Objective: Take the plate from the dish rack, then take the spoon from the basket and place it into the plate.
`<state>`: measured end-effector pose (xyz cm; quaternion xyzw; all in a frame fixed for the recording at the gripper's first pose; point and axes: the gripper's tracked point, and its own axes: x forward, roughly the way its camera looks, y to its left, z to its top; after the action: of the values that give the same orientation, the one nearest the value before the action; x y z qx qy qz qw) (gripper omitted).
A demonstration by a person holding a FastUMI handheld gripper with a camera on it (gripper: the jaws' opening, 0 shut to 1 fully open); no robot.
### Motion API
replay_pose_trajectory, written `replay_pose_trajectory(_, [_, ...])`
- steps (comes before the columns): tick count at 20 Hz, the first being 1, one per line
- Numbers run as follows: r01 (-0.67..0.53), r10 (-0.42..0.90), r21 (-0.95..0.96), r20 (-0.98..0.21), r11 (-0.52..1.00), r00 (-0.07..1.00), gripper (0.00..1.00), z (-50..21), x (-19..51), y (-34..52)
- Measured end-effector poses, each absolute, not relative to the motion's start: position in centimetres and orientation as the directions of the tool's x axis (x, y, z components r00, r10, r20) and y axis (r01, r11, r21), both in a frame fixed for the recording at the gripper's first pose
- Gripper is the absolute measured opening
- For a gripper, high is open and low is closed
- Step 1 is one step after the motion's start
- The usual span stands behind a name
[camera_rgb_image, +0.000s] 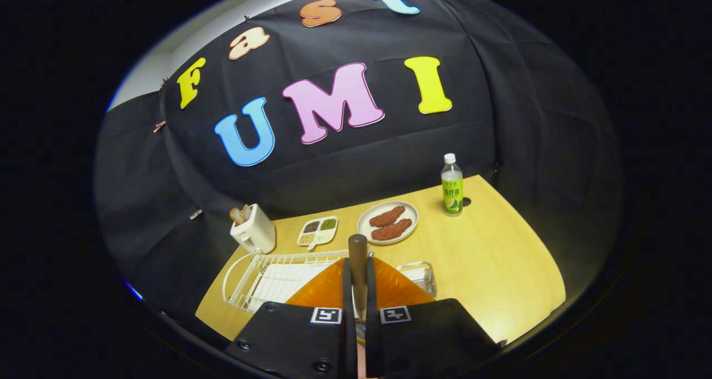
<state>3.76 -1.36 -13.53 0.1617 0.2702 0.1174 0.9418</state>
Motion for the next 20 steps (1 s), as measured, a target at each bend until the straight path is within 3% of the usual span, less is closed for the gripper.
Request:
replay_pose_trajectory(7, [-0.137,0.339,0.38,-0.536,0.915,0.773,0.1,-19.6,-3.6,6.0])
replay_pose_trajectory(15, [-0.077,0.344,0.402,-0.65,0.912,0.677,0.1,-28.1,-7.7,9.2])
replay_pose_trajectory(20, [-0.053,0.347,0.418,-0.669,0.907,0.658,0.1,-29.6,-7.7,9.4])
